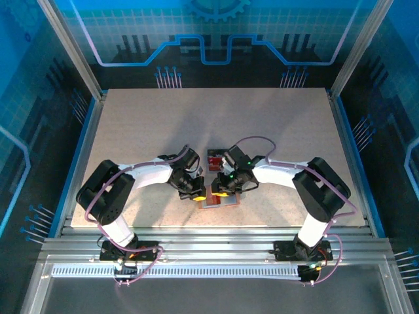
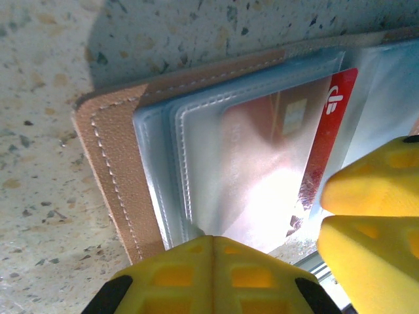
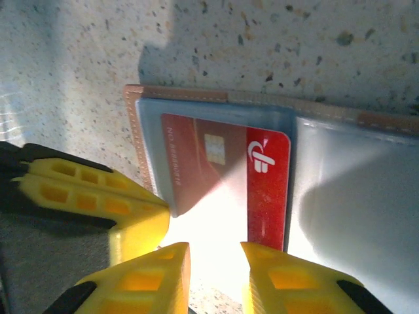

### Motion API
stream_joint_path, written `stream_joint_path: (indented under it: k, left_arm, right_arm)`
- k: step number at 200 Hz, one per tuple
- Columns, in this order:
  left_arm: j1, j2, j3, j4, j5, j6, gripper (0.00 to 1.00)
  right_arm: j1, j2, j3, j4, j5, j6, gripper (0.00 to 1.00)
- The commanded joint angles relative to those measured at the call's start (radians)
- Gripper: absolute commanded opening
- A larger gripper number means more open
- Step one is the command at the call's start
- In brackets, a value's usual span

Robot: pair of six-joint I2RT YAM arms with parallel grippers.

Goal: Take the credit cards out of the card holder

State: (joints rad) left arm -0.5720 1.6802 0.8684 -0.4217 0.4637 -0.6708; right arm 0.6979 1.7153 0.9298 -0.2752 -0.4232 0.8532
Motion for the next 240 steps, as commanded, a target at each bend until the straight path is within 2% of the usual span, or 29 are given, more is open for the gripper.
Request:
stream_joint_path:
  k: [1,100,184,240]
  left_arm:
    - [0.006,-0.007,-0.002,-0.03,-0.009,0.022,0.05]
    - [0.006,0.03,-0.01,-0.069,-0.068,0.043,0.05]
    - [0.007,0.038,-0.001,-0.083,-0.066,0.048,0.06]
    - [0.006,0.04,0.007,-0.092,-0.066,0.053,0.05]
  right_arm:
    - [-0.024,-0.035,-0.018,-0.001,0.003,-0.004,0.26]
    - [-0.057,0.015,-0.045,0.05,-0.049,-0.022,0.26]
    - [-0.058,0.055,-0.066,0.041,-0.039,-0.037,0.26]
    - [-0.058,0.052,-0.084,0.091,-0.075,-0.02,0.25]
